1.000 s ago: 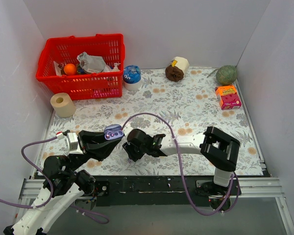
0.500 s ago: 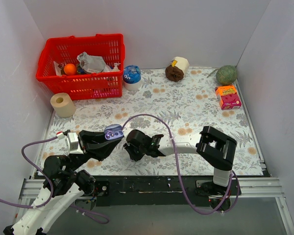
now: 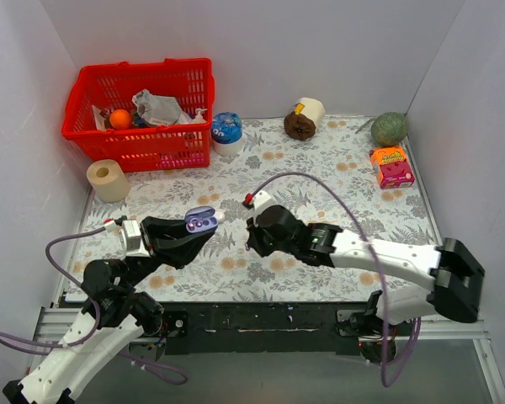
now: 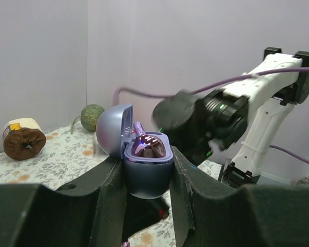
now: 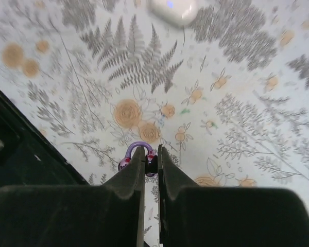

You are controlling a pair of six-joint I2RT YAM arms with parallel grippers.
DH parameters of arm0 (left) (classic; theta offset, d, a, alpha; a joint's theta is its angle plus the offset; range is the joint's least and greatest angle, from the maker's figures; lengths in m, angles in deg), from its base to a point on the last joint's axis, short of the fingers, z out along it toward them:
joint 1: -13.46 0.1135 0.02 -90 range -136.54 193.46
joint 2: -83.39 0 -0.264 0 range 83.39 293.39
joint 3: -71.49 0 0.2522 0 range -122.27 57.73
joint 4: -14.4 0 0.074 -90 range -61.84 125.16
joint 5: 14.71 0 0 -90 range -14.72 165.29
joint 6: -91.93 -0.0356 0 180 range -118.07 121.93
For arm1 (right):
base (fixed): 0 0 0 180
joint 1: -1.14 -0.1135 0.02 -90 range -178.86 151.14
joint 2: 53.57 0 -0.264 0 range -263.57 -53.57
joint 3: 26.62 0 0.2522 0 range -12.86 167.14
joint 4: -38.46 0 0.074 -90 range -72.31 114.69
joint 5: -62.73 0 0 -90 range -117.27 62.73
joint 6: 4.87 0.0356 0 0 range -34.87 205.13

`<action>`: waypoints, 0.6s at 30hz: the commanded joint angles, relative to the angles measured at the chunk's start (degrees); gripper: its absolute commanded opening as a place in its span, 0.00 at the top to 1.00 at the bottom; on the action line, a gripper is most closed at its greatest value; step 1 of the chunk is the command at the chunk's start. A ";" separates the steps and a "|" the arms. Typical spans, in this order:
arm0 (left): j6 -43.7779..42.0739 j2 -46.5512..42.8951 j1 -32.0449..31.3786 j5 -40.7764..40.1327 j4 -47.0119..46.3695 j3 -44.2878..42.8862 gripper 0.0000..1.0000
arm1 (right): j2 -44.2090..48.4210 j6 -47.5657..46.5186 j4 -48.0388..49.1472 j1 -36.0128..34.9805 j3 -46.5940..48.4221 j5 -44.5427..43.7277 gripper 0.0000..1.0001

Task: Insert the wireless bluetooth earbuds into the charging case
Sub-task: Pick up the earbud from the center of the board.

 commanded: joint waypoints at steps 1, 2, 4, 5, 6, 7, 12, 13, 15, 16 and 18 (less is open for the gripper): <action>1.56 4.61 0.33 -1.00 -12.73 2.68 1.00 | 11.98 -0.75 -6.35 0.05 6.29 -9.03 0.99; 2.25 5.75 0.33 -1.09 -15.10 3.38 1.00 | 13.30 -1.54 -9.24 -0.03 9.79 -10.43 0.99; 2.79 10.14 0.33 -1.44 -22.14 4.62 1.00 | 16.65 -4.69 -11.63 -0.56 13.23 -12.37 0.99; 2.96 12.07 0.33 -1.53 -24.42 4.80 1.00 | 17.96 -5.84 -13.90 -1.43 17.34 -14.55 0.99; 3.05 15.83 0.33 -1.45 -28.71 4.71 1.00 | 18.32 -7.16 -15.14 -1.96 19.12 -15.62 0.99; 3.14 18.39 0.33 -0.75 -30.93 4.62 1.00 | 18.50 -9.43 -15.94 -2.66 21.14 -16.59 0.99; 3.66 31.14 0.33 1.63 -43.75 1.81 1.00 | 19.03 -13.49 -17.27 -6.36 28.36 -21.69 0.99; 3.84 34.56 0.33 2.15 -45.17 0.59 1.00 | 19.03 -14.19 -17.09 -6.54 28.72 -22.30 0.99; 4.19 37.65 0.33 3.47 -48.59 -0.47 1.00 | 18.59 -15.86 -15.78 -6.71 29.33 -23.19 0.99; 4.46 40.19 0.33 3.91 -49.75 -1.26 1.00 | 18.50 -16.31 -15.33 -6.80 29.86 -23.80 0.99; 4.98 41.97 0.33 4.62 -52.99 -1.79 1.00 | 17.97 -17.27 -14.46 -6.80 30.13 -24.33 0.99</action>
